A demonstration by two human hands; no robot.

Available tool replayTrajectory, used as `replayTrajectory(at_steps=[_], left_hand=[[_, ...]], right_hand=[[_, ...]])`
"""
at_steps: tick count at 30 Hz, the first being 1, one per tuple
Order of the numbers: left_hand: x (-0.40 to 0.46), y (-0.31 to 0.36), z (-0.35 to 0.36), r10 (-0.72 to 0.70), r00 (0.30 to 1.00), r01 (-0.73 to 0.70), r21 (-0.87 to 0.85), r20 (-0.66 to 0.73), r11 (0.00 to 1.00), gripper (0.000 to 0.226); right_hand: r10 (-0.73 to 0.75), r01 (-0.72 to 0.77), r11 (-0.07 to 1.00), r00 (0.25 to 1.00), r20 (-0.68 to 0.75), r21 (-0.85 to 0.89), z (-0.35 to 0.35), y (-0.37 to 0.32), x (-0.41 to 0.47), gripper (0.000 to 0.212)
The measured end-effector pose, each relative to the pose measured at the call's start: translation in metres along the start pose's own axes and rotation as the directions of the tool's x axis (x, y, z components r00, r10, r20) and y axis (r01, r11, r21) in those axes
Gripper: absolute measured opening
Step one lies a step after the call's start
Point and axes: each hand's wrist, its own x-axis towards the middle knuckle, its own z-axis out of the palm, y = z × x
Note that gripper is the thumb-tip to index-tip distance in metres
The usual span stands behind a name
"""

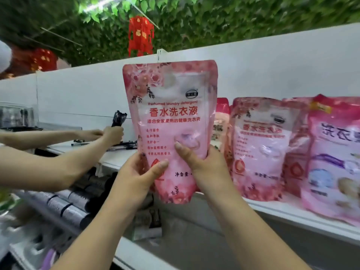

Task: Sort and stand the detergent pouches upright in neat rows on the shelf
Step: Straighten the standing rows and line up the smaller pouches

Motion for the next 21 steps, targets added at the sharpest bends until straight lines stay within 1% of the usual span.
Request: replayTrajectory(at_steps=[3,5,7,9,13,15,16,19,21], left_hand=[[0.028,-0.01,-0.02,-0.001,1.0,0.001,-0.059,-0.004,0.998,0.047],[0.048,-0.019,-0.03,-0.001,1.0,0.002,-0.076,0.009,0.997,0.044],[0.069,-0.033,-0.039,-0.024,1.0,0.025,-0.145,0.006,0.989,0.041],[0.085,-0.046,-0.044,-0.06,0.998,0.057,-0.209,-0.007,0.976,0.043],[0.11,-0.062,-0.052,-0.089,0.996,0.089,-0.158,0.003,0.983,0.055],[0.122,-0.068,-0.056,-0.074,0.997,0.075,-0.108,0.013,0.991,0.052],[0.127,-0.071,-0.057,-0.079,0.997,0.081,-0.097,0.021,0.992,0.052],[0.138,-0.079,-0.059,-0.149,0.988,0.156,-0.201,0.049,0.967,0.061],[0.145,-0.084,-0.062,-0.186,0.978,0.202,-0.214,0.091,0.956,0.055]], right_hand=[[0.016,-0.016,1.0,1.0,-0.02,-0.015,0.022,0.013,0.021,0.034],[0.009,-0.01,1.0,0.999,-0.052,-0.015,0.036,0.026,0.038,0.031],[0.014,-0.018,0.998,0.997,-0.075,-0.055,0.048,0.042,0.057,0.026],[0.026,-0.035,0.994,0.996,-0.089,-0.102,0.058,0.059,0.073,0.027],[0.014,-0.026,0.997,0.988,-0.156,-0.073,0.074,0.085,0.088,0.041],[-0.036,0.011,0.992,0.981,-0.192,-0.127,0.078,0.093,0.094,0.047],[-0.046,0.011,0.986,0.978,-0.204,-0.168,0.077,0.096,0.098,0.046],[-0.036,-0.017,0.962,0.981,-0.189,-0.271,0.078,0.1,0.111,0.039],[-0.031,-0.033,0.949,0.98,-0.198,-0.313,0.079,0.103,0.118,0.041]])
